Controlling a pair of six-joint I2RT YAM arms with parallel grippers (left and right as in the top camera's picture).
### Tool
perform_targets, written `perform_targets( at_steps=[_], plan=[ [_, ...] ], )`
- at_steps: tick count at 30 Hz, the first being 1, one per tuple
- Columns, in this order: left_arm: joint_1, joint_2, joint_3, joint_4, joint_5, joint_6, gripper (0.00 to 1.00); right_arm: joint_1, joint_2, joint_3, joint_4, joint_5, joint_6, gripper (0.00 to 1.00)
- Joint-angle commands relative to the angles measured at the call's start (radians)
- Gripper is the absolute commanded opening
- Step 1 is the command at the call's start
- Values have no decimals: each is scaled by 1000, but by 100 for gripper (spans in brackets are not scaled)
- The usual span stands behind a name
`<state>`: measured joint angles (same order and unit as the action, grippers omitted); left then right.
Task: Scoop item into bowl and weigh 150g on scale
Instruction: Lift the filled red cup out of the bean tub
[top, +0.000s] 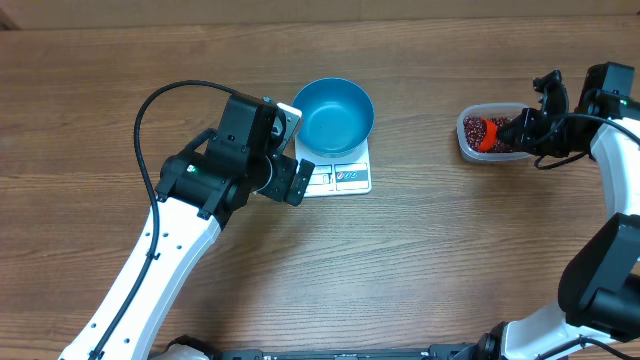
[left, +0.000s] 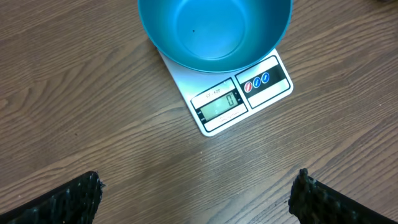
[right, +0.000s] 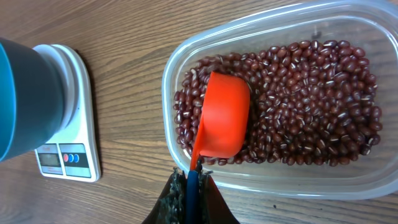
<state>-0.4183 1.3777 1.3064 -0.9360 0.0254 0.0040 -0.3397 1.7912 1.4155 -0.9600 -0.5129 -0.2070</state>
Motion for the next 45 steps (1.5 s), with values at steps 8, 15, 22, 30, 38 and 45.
perform_targets(
  at_steps=[8, 15, 22, 30, 38, 45],
  plan=[
    [-3, 8, 13, 2, -3, 19, 100, -4, 5, -8, 4, -55, -4, 4],
    [-3, 8, 14, 2, -3, 19, 100, -16, 5, -8, 5, -55, 0, 4],
    [-3, 8, 13, 2, -3, 19, 99, -73, 5, -8, 4, -87, 4, 4],
    [-3, 8, 14, 2, -3, 19, 99, -123, 6, -17, 7, -150, 3, 4],
    [-3, 8, 14, 2, -3, 19, 99, -169, 6, -87, 50, -258, -3, 4],
    [-3, 8, 14, 2, -3, 19, 99, -222, 6, -89, 50, -357, -3, 4]
  ],
)
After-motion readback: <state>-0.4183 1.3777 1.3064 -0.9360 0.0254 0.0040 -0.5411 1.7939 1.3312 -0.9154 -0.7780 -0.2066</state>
